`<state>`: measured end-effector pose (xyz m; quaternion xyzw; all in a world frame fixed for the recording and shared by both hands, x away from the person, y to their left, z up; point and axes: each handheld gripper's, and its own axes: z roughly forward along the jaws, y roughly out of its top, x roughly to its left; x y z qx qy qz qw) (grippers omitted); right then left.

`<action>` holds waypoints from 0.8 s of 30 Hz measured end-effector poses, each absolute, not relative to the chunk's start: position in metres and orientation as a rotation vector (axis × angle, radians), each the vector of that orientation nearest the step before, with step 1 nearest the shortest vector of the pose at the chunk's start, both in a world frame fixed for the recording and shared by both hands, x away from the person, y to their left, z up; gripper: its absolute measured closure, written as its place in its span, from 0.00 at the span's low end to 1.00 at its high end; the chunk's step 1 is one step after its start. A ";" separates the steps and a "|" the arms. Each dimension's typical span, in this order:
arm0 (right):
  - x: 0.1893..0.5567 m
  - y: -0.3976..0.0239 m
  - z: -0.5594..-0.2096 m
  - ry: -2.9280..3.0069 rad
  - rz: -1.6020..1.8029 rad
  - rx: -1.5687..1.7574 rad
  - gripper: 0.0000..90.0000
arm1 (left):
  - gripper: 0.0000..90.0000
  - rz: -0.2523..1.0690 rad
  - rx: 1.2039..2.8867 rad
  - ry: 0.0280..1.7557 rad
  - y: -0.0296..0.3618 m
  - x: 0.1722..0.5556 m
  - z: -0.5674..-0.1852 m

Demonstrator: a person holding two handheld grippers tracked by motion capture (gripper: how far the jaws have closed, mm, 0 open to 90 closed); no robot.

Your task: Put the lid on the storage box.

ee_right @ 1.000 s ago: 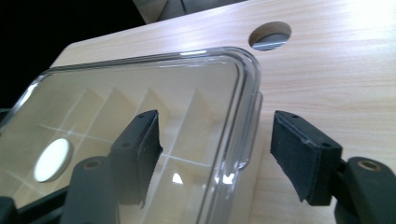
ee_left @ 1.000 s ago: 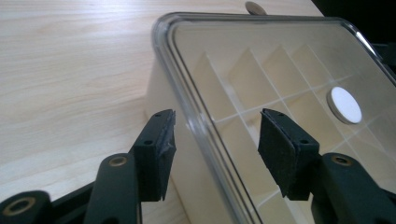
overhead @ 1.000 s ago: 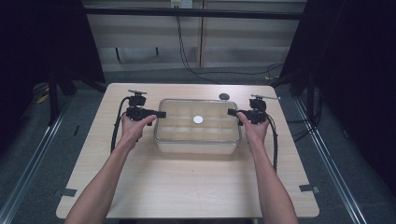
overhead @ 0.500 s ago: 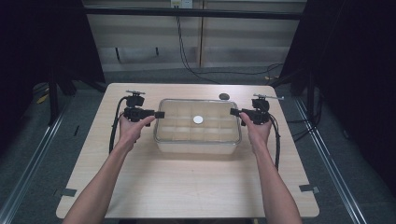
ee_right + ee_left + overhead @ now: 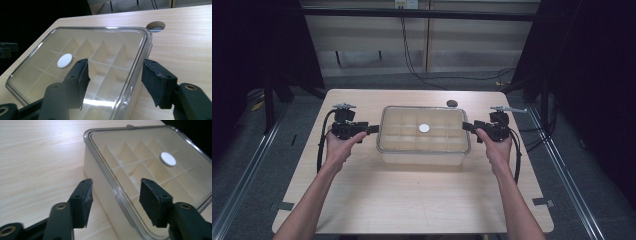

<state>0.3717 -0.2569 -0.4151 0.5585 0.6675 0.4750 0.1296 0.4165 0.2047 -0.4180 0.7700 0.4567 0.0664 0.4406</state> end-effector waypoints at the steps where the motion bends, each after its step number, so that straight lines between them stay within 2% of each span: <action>1: 0.372 -0.257 -0.415 1.940 1.381 1.623 0.43 | 0.50 0.165 1.912 1.134 0.205 0.416 -0.418; 14: 0.326 -0.260 -0.414 1.945 1.470 1.575 0.45 | 0.49 0.186 1.894 1.071 0.222 0.379 -0.415; 24: 0.292 -0.262 -0.419 1.965 1.474 1.561 0.46 | 0.44 0.206 1.914 1.061 0.240 0.348 -0.420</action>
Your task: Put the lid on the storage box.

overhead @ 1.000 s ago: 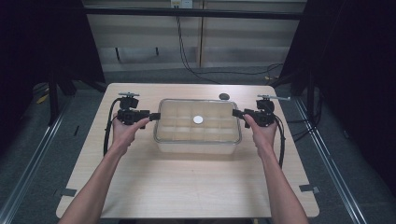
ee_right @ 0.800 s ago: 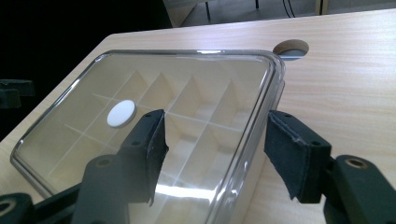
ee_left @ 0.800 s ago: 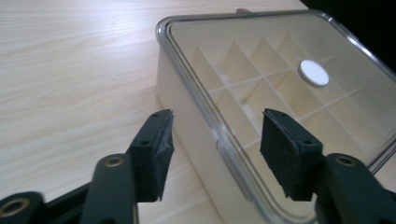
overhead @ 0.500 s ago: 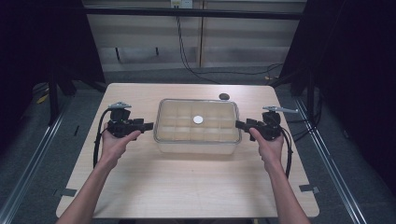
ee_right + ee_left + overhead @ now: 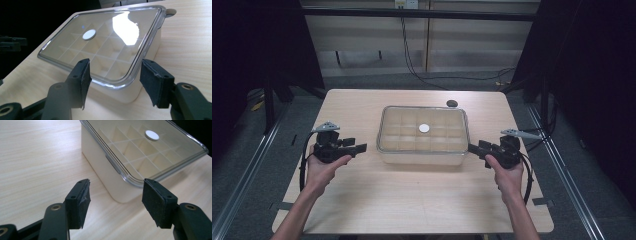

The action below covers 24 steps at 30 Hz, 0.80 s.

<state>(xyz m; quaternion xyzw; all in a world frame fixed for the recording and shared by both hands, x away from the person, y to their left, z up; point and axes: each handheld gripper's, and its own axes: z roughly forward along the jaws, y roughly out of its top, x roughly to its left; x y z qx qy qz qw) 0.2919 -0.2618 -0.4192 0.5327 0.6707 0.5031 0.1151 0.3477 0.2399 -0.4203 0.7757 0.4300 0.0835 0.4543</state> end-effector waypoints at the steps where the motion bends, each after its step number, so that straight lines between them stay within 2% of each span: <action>1: 0.288 -0.262 -0.420 1.968 1.477 1.553 0.46 | 0.44 0.205 1.919 1.061 0.241 0.344 -0.421; 24: 0.204 -0.254 -0.445 2.031 1.423 1.516 0.42 | 0.39 0.201 1.973 1.058 0.264 0.263 -0.444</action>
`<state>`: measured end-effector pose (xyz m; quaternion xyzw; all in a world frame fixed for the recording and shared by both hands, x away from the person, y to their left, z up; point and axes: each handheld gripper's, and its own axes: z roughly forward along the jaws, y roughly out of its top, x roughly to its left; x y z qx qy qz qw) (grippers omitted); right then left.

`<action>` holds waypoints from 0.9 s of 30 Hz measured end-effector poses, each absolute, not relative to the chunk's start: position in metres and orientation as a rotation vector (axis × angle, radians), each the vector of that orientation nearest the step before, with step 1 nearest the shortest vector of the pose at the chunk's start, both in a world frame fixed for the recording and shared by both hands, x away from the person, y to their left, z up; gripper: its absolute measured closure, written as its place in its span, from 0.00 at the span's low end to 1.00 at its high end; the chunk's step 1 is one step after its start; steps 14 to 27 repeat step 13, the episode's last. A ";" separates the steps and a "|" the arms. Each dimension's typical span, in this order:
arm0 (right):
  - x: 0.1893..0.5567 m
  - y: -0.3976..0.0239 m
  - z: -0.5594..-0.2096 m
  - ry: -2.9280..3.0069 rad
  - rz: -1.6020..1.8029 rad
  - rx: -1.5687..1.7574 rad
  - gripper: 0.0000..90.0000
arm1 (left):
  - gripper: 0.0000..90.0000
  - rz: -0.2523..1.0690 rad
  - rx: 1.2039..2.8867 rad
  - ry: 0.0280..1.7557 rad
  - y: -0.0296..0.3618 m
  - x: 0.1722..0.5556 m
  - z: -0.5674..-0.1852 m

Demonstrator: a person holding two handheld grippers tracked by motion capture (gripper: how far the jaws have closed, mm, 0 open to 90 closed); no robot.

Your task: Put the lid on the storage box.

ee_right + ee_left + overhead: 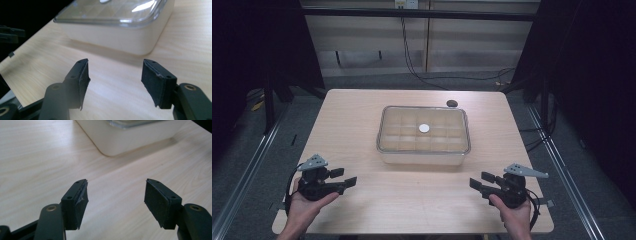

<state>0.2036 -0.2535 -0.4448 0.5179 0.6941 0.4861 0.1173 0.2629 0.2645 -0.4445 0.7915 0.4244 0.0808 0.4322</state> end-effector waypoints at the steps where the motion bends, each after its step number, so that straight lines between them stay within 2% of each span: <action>1: 0.204 -0.254 -0.445 2.031 1.423 1.516 0.42 | 0.39 0.201 1.973 1.058 0.264 0.263 -0.444; 5: 0.195 -0.259 -0.448 2.036 1.393 1.508 0.40 | 0.37 0.217 1.985 1.079 0.269 0.253 -0.453; 6: 0.191 -0.263 -0.450 2.002 1.402 1.520 0.39 | 0.34 0.212 1.979 1.084 0.273 0.250 -0.457; 12: 0.187 -0.270 -0.467 1.984 1.380 1.574 0.33 | 0.32 0.204 2.036 1.112 0.276 0.246 -0.472; 27: 0.187 -0.270 -0.467 1.984 1.380 1.574 0.33 | 0.31 0.204 2.036 1.112 0.276 0.246 -0.472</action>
